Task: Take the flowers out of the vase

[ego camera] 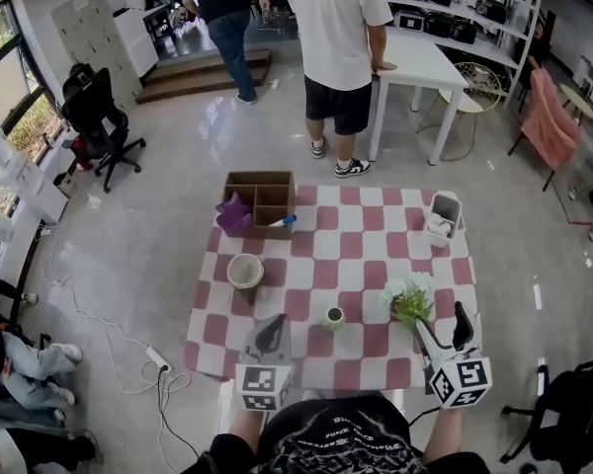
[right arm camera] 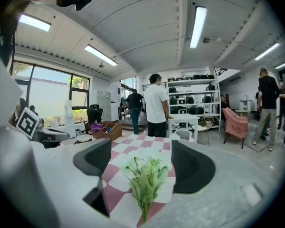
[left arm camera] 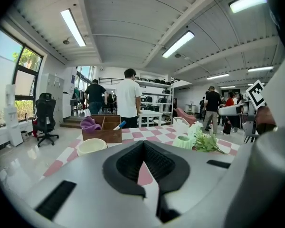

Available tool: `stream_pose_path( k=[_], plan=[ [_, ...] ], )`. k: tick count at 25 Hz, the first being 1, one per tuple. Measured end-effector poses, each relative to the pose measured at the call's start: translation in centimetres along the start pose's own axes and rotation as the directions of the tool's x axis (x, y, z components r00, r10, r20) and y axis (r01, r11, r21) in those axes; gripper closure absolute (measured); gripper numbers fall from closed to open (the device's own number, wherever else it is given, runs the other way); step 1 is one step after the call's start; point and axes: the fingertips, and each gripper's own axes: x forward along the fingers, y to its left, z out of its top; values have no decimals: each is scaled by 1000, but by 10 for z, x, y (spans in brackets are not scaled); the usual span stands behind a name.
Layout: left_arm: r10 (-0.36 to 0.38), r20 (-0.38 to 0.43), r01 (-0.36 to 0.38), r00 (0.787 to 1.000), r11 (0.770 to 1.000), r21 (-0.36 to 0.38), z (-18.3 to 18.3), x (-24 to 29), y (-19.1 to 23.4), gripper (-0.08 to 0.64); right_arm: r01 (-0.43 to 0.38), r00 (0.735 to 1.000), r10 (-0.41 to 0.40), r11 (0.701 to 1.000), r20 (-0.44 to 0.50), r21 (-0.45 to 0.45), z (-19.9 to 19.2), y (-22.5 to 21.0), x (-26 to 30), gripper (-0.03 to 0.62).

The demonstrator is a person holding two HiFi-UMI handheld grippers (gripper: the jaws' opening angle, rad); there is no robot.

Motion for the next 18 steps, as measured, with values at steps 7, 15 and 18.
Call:
stream_pose_path(
  k=[7, 15, 18],
  plan=[
    [3, 31, -3, 1000, 1000, 9, 5, -12, 6, 549, 53, 997, -51, 998, 49, -32, 7, 9, -5, 394],
    [-6, 58, 5, 998, 1000, 14, 13, -17, 11, 549, 110, 993, -107, 992, 42, -66, 3, 9, -11, 520],
    [-8, 69, 6, 998, 999, 36, 19, -19, 11, 549, 141, 989, -137, 986, 51, -86, 4, 6, -12, 572]
  ],
)
